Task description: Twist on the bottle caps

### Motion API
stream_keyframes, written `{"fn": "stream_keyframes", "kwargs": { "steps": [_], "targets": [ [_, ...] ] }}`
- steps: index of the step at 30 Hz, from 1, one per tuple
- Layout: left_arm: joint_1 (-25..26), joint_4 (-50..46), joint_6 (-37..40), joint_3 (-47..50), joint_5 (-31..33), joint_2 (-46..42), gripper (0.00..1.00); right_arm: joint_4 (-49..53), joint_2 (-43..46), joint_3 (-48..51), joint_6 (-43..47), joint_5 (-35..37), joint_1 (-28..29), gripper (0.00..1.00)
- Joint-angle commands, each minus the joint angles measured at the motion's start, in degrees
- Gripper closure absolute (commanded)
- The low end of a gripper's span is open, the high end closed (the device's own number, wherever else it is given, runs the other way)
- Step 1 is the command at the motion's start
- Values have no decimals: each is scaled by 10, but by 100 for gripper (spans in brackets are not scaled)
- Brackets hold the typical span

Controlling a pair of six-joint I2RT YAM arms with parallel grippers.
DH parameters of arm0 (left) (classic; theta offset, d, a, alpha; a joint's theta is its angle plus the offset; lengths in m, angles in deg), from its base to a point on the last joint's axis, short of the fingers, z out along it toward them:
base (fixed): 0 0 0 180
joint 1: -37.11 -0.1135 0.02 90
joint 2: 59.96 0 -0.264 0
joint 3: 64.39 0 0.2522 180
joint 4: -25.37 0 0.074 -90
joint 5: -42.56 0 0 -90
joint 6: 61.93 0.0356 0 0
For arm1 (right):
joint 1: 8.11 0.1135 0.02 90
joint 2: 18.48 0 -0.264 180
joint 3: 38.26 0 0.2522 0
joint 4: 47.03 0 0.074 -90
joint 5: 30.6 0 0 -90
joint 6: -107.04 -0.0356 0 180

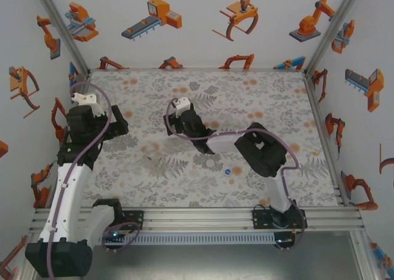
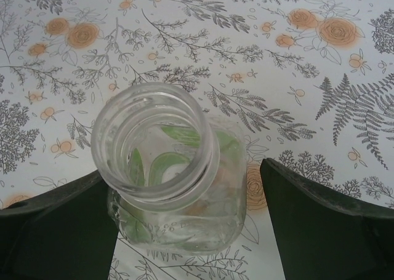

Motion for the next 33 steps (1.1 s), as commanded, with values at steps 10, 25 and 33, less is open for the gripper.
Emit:
{"fn": "stream_keyframes", "kwargs": {
  "steps": [10,25,33],
  "targets": [
    [-13,7,-10,-5,-17,5,3,-30,-31,-20,8,-3,1,30],
    [-19,2,-10,-7,-25,-2,3,-44,20,9,23,-16,1,56],
    [-18,32,21,-1,-80,-39,3,-7,166,83,40,-74,-26,57]
  ]
}}
